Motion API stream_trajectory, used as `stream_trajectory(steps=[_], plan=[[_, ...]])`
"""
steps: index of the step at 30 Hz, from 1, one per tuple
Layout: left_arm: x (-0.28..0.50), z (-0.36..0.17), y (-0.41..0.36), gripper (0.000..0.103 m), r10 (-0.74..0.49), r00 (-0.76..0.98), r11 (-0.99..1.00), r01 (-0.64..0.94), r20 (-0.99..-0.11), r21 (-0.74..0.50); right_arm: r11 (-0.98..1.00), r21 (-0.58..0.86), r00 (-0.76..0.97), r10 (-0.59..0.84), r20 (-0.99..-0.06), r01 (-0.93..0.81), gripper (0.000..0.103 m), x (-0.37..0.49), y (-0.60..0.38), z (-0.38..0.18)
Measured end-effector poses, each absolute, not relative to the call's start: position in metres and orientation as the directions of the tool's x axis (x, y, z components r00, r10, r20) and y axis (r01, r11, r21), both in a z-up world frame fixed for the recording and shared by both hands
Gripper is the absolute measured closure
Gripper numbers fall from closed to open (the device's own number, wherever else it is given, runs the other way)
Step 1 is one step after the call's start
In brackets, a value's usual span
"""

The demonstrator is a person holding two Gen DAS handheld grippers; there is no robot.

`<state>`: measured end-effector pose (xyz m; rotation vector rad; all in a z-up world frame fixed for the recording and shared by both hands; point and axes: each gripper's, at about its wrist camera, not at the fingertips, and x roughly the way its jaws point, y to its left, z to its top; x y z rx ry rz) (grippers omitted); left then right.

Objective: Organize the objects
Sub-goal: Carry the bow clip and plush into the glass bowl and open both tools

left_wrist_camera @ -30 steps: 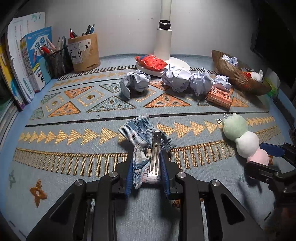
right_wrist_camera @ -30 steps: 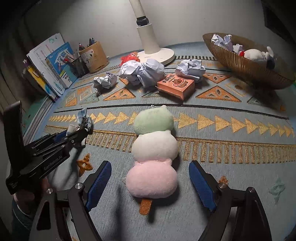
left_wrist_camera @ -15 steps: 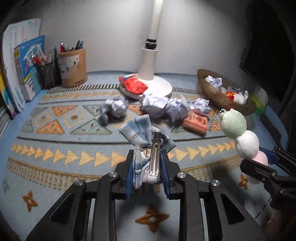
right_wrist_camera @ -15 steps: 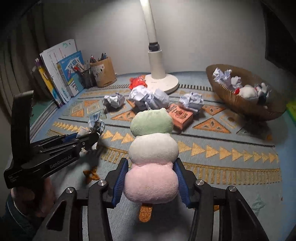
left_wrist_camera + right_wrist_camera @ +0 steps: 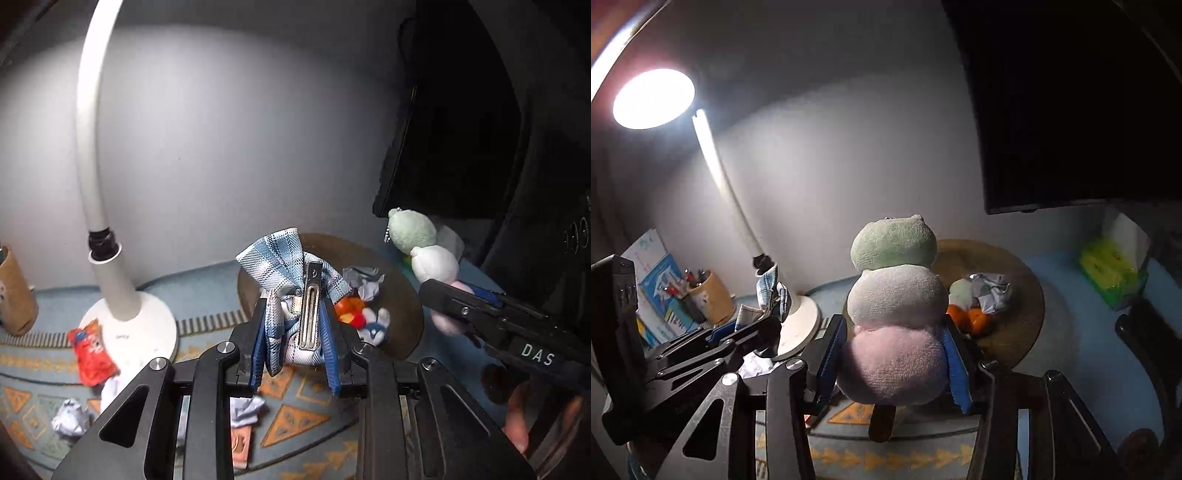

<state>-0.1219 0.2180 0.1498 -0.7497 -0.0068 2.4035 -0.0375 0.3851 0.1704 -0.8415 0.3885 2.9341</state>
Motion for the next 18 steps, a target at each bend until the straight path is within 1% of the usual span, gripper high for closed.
stream_trajectory(steps=[5,8,9,10,11,13,15,18], plan=[[-0.155,0.133,0.26,0.08,0.587,-0.626,-0.784,-0.599,-0.512,-0.166,-0.948,0.221,-0.832,0.073,-0.55,-0.228,0.054,-0.076,0.42,0.147],[-0.169,0.114,0.28,0.079,0.592,-0.61,-0.772,-0.617,-0.526,-0.153,-0.942,0.223,-0.819,0.085,-0.568,-0.252,0.053,-0.091,0.432,0.127],[-0.173,0.108,0.285,0.076,0.591,-0.605,-0.769,-0.622,-0.534,-0.145,-0.942,0.226,-0.818,0.079,-0.569,-0.248,0.053,-0.095,0.435,0.122],[-0.175,0.103,0.289,0.064,0.591,-0.6,-0.765,-0.629,-0.539,-0.139,-0.941,0.231,-0.819,0.075,-0.569,-0.246,0.052,-0.096,0.436,0.117],[-0.177,0.098,0.291,0.059,0.598,-0.589,-0.757,-0.638,-0.544,-0.141,-0.939,0.238,-0.821,0.075,-0.566,-0.25,0.049,-0.095,0.438,0.112],[-0.18,0.091,0.29,0.043,0.605,-0.574,-0.75,-0.644,-0.552,-0.153,-0.932,0.251,-0.819,0.076,-0.569,-0.26,0.047,-0.093,0.442,0.103],[-0.181,0.089,0.287,0.042,0.599,-0.585,-0.759,-0.633,-0.546,-0.154,-0.926,0.262,-0.819,0.079,-0.568,-0.271,0.047,-0.089,0.443,0.1],[-0.171,0.091,0.284,0.042,0.606,-0.578,-0.757,-0.631,-0.546,-0.172,-0.919,0.265,-0.842,0.116,-0.527,-0.292,0.047,-0.076,0.445,0.104]])
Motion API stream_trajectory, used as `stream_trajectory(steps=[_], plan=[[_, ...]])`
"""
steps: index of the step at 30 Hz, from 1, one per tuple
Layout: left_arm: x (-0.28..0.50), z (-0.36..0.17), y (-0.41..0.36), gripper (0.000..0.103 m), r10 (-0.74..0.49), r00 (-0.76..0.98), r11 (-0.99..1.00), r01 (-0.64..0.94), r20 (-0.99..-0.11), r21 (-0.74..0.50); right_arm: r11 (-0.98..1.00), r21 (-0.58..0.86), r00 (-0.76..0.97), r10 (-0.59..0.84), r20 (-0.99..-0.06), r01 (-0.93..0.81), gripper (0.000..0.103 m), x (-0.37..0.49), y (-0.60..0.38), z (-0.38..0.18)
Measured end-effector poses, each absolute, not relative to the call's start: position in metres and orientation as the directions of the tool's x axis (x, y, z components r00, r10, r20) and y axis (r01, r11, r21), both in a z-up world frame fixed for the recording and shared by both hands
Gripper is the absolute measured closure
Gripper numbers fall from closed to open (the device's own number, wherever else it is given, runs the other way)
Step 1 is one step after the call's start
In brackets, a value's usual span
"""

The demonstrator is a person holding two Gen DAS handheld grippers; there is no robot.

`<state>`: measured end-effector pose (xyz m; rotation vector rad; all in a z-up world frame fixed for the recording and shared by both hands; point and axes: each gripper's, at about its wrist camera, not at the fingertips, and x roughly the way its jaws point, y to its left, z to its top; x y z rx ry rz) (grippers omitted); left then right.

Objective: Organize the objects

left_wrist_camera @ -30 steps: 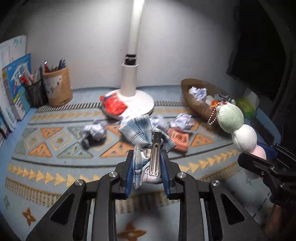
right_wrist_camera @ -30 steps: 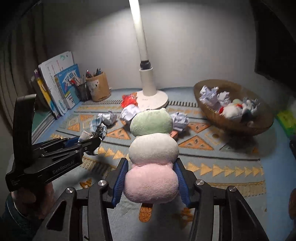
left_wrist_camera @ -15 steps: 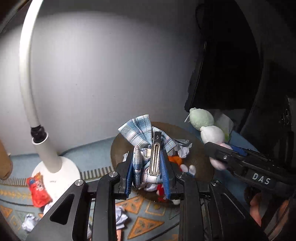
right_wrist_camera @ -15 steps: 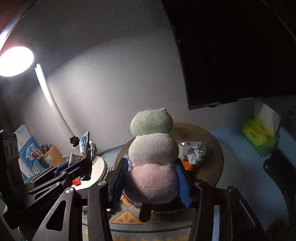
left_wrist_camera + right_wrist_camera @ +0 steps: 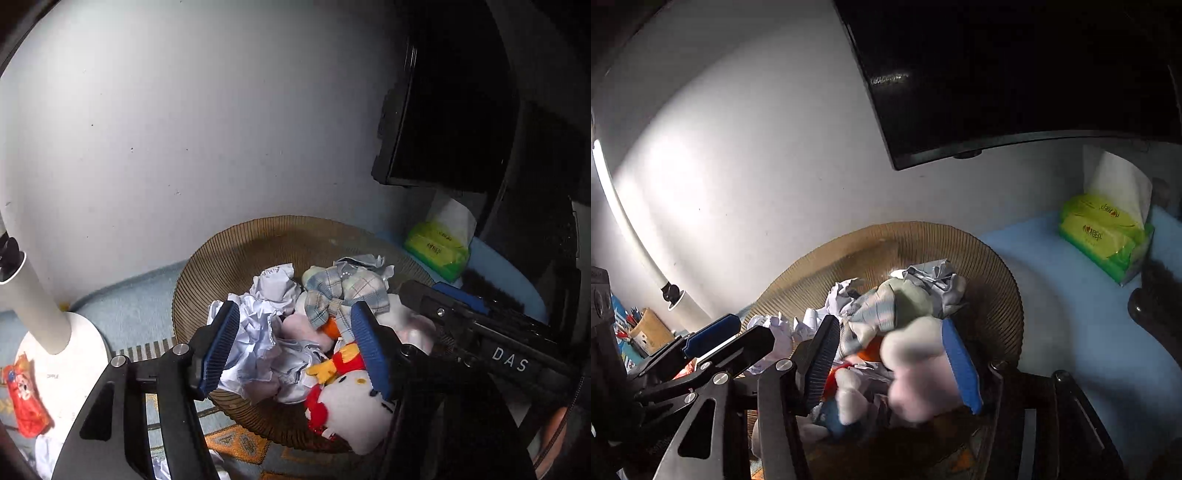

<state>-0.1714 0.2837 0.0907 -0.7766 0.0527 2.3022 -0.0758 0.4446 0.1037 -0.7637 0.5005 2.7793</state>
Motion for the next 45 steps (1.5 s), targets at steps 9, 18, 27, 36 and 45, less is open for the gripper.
stream_trajectory(steps=[9,18,27,36,45], plan=[[-0.117,0.124,0.254,0.038,0.562,-0.644,-0.775,-0.629,-0.519,-0.059,-0.915,0.221,-0.896,0.24,-0.373,-0.338,0.017,-0.031,0.425,0.131],[-0.066,0.131,0.123,0.019,0.477,-0.71,-0.872,-0.458,-0.518,-0.174,-0.95,0.245,-0.921,0.09,-0.379,-0.194,0.006,0.026,0.346,0.124],[-0.03,0.07,0.018,0.02,0.222,-0.782,-0.975,-0.163,-0.582,-0.153,-0.972,0.234,-0.882,-0.091,-0.462,-0.022,0.005,0.029,0.262,0.095],[-0.036,0.031,-0.011,0.019,0.237,-0.74,-0.964,-0.098,-0.63,-0.247,-0.983,0.179,-0.821,-0.137,-0.555,0.043,0.005,0.016,0.22,0.059],[-0.036,0.029,-0.001,0.019,0.204,-0.733,-0.976,-0.101,-0.649,-0.193,-0.985,0.172,-0.758,-0.126,-0.64,0.019,0.005,-0.003,0.219,0.04]])
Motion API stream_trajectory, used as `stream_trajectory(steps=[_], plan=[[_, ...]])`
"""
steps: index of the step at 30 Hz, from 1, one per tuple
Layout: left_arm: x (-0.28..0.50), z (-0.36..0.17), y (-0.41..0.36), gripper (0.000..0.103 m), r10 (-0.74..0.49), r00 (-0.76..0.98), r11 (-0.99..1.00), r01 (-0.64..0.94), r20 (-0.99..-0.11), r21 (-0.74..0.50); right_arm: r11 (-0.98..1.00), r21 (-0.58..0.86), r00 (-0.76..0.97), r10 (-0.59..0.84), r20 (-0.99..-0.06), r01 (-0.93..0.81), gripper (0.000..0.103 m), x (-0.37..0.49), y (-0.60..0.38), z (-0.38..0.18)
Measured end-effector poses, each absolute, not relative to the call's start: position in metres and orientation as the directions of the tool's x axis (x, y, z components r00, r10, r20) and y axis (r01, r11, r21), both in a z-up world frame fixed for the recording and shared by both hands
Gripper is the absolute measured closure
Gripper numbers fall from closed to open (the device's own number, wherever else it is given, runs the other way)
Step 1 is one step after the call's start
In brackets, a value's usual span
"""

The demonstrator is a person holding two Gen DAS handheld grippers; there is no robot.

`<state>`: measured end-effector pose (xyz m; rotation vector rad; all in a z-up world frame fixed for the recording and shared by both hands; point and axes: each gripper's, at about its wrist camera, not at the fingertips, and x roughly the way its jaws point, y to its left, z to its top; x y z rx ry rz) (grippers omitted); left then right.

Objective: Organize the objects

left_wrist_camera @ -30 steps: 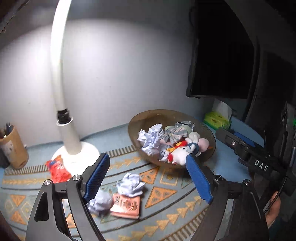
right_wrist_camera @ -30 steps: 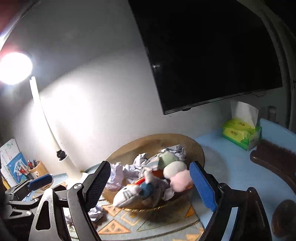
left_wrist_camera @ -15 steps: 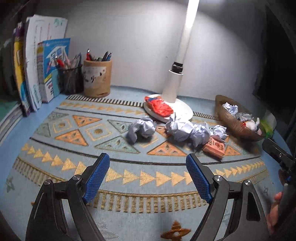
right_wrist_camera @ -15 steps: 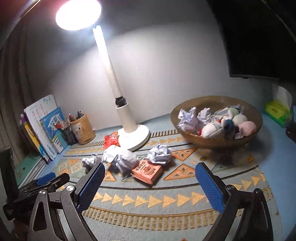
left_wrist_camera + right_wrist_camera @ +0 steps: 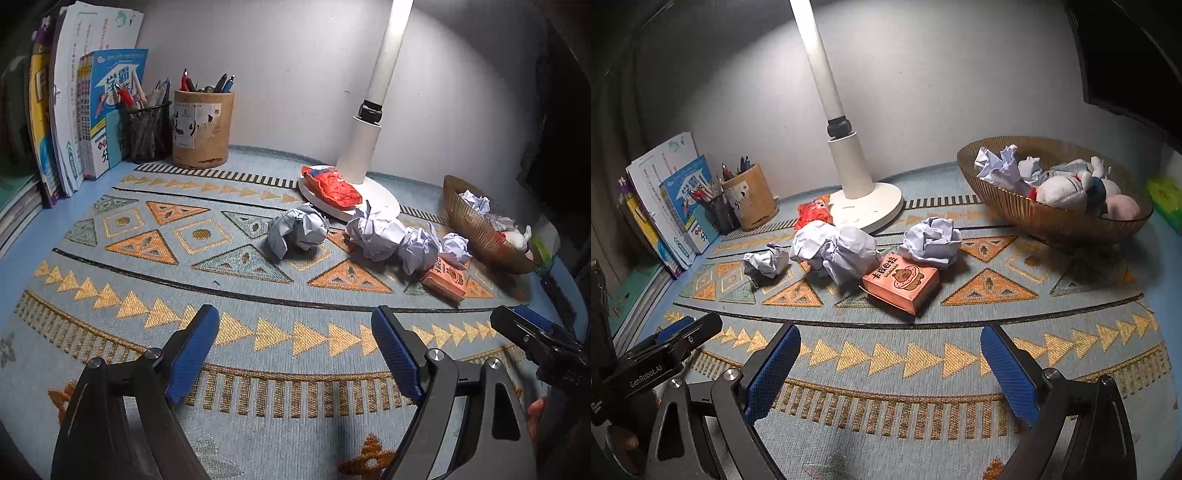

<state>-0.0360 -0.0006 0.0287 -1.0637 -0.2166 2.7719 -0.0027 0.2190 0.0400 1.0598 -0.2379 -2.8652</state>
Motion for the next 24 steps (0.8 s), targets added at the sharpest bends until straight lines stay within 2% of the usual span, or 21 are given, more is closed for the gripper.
stream_trajectory(steps=[9,12,14,18,24], plan=[[-0.045,0.029,-0.001,0.019,0.225,-0.704,-0.972,-0.114,-0.674,-0.205,-0.994,0.106,-0.737,-0.083,-0.67,0.015,0.005,-0.007,0.21,0.039],[-0.06,0.035,-0.002,0.02,0.208,-0.684,-0.977,-0.117,-0.699,-0.176,-1.0,0.022,-0.693,-0.025,-0.721,0.013,0.005,-0.016,0.201,0.045],[-0.071,0.047,-0.002,0.019,0.21,-0.688,-0.978,-0.14,-0.694,-0.157,-0.998,-0.004,-0.691,-0.035,-0.722,0.055,0.005,-0.024,0.195,0.058],[-0.093,0.062,0.003,0.019,0.2,-0.703,-0.979,-0.163,-0.682,-0.119,-0.993,-0.008,-0.719,-0.082,-0.69,0.121,0.005,-0.049,0.188,0.077],[-0.125,0.05,0.01,0.019,0.211,-0.681,-0.977,-0.138,-0.701,-0.16,-0.99,0.06,-0.671,-0.133,-0.73,0.131,0.007,-0.095,0.184,0.062]])
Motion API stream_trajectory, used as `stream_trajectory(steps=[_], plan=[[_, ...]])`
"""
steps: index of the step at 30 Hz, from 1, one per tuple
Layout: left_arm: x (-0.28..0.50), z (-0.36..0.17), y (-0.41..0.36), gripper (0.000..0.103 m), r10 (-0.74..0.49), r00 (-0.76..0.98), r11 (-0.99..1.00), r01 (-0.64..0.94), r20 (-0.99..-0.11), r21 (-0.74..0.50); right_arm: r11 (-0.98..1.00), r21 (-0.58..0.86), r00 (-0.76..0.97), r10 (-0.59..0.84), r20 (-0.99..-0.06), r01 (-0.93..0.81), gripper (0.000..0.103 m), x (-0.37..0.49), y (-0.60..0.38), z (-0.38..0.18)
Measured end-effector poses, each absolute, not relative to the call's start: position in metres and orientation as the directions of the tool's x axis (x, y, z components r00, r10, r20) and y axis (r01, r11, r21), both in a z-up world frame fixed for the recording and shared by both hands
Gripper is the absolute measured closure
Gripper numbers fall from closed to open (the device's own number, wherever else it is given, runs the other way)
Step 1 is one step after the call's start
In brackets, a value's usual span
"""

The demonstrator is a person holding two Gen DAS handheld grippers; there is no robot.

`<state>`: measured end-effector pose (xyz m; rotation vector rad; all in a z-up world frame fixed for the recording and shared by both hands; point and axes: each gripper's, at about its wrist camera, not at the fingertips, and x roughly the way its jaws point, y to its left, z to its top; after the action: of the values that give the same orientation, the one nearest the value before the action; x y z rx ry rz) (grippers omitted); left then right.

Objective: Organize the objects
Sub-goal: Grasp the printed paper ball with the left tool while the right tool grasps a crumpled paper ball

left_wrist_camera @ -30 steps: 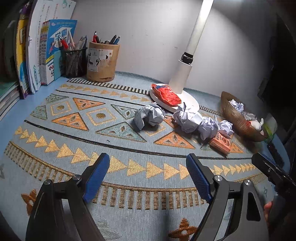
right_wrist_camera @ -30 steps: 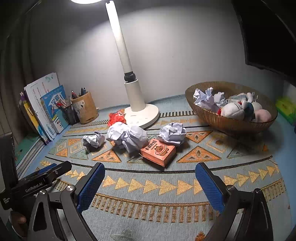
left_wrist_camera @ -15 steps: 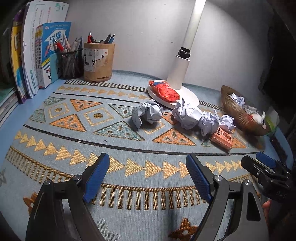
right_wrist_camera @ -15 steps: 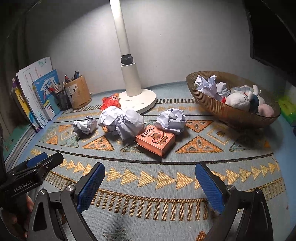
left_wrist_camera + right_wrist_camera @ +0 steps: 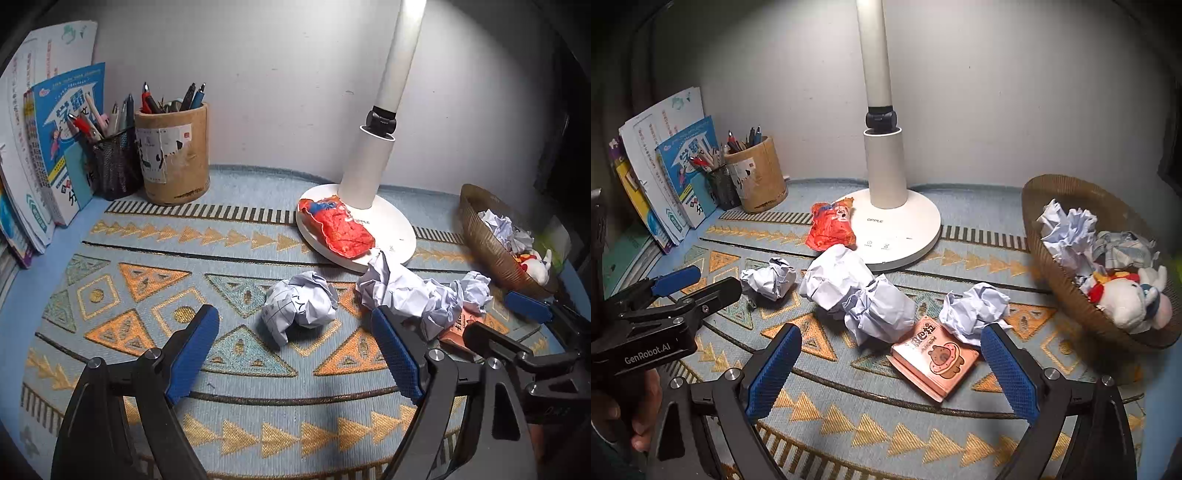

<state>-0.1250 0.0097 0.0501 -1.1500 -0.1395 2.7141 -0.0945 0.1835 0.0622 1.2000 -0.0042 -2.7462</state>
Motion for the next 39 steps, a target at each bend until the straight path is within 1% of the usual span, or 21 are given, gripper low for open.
stream_trajectory(steps=[4,7,9,10,12,13,14,15,16,17,19,22,25,27,30,32,34,36,38,39], plan=[[-0.144,0.032,0.016,0.02,0.201,-0.642,-0.98,-0.127,-0.74,-0.156,-0.987,-0.011,-0.64,-0.096,-0.762,0.161,0.012,-0.113,0.169,0.051],[-0.153,0.021,0.014,0.02,0.204,-0.632,-0.978,-0.107,-0.748,-0.176,-0.984,-0.054,-0.636,-0.068,-0.768,0.171,0.014,-0.125,0.162,0.042],[-0.155,0.017,0.011,0.021,0.211,-0.627,-0.976,-0.093,-0.75,-0.197,-0.983,-0.07,-0.64,-0.056,-0.766,0.169,0.023,-0.13,0.16,0.036],[-0.156,0.017,0.01,0.025,0.217,-0.625,-0.974,-0.09,-0.75,-0.208,-0.983,-0.076,-0.643,-0.051,-0.764,0.168,0.027,-0.132,0.16,0.033],[-0.151,0.019,0.008,0.027,0.223,-0.649,-0.972,-0.09,-0.727,-0.218,-0.982,-0.098,-0.655,-0.031,-0.755,0.159,0.041,-0.132,0.16,0.029],[-0.148,0.021,0.009,0.027,0.214,-0.668,-0.974,-0.09,-0.713,-0.208,-0.981,-0.088,-0.661,-0.05,-0.749,0.173,0.045,-0.131,0.161,0.028],[-0.146,0.023,0.011,0.03,0.21,-0.68,-0.975,-0.096,-0.702,-0.198,-0.98,-0.071,-0.662,-0.073,-0.746,0.187,0.054,-0.131,0.16,0.027],[-0.146,0.023,0.015,0.047,0.214,-0.679,-0.976,-0.112,-0.703,-0.189,-0.98,-0.07,-0.668,-0.073,-0.741,0.185,0.056,-0.13,0.16,0.027],[-0.145,0.021,0.018,0.059,0.232,-0.667,-0.972,-0.139,-0.708,-0.187,-0.981,-0.07,-0.676,-0.073,-0.734,0.182,0.058,-0.129,0.161,0.028],[-0.143,0.022,0.022,0.059,0.23,-0.67,-0.973,-0.154,-0.706,-0.171,-0.981,-0.061,-0.682,-0.082,-0.727,0.183,0.06,-0.128,0.162,0.03],[-0.135,0.027,0.026,0.06,0.198,-0.706,-0.98,-0.157,-0.68,-0.123,-0.981,-0.026,-0.708,-0.12,-0.696,0.192,0.06,-0.122,0.166,0.038],[-0.123,0.035,0.024,0.06,0.184,-0.739,-0.983,-0.152,-0.648,-0.106,-0.984,-0.001,-0.759,-0.138,-0.636,0.18,0.061,-0.107,0.174,0.062],[-0.099,0.046,0.025,0.06,0.204,-0.747,-0.979,-0.162,-0.633,-0.124,-0.98,-0.007,-0.796,-0.159,-0.585,0.201,0.06,-0.076,0.181,0.088],[-0.077,0.053,0.028,0.06,0.229,-0.749,-0.973,-0.174,-0.621,-0.148,-0.976,-0.034,-0.805,-0.156,-0.572,0.213,0.06,-0.048,0.187,0.097],[-0.046,0.056,0.037,0.06,0.285,-0.737,-0.958,-0.199,-0.612,-0.207,-0.977,-0.045,-0.781,-0.137,-0.609,0.207,0.06,-0.015,0.199,0.092],[-0.034,0.052,0.048,0.06,0.311,-0.717,-0.95,-0.222,-0.624,-0.219,-0.982,-0.012,-0.752,-0.135,-0.645,0.186,0.059,-0.001,0.212,0.079],[-0.021,0.044,0.06,0.06,0.294,-0.71,-0.956,-0.23,-0.64,-0.184,-0.984,0.061,-0.705,-0.164,-0.69,0.17,0.059,0.007,0.228,0.063],[-0.013,0.035,0.072,0.06,0.302,-0.686,-0.952,-0.248,-0.662,-0.177,-0.977,0.157,-0.652,-0.213,-0.727,0.144,0.059,0.011,0.245,0.045],[-0.008,0.03,0.078,0.06,0.302,-0.68,-0.951,-0.26,-0.668,-0.166,-0.963,0.232,-0.604,-0.267,-0.751,0.137,0.059,0.014,0.255,0.032],[-0.007,0.029,0.081,0.06,0.28,-0.688,-0.956,-0.26,-0.67,-0.133,-0.958,0.256,-0.595,-0.281,-0.753,0.129,0.059,0.016,0.259,0.027]])
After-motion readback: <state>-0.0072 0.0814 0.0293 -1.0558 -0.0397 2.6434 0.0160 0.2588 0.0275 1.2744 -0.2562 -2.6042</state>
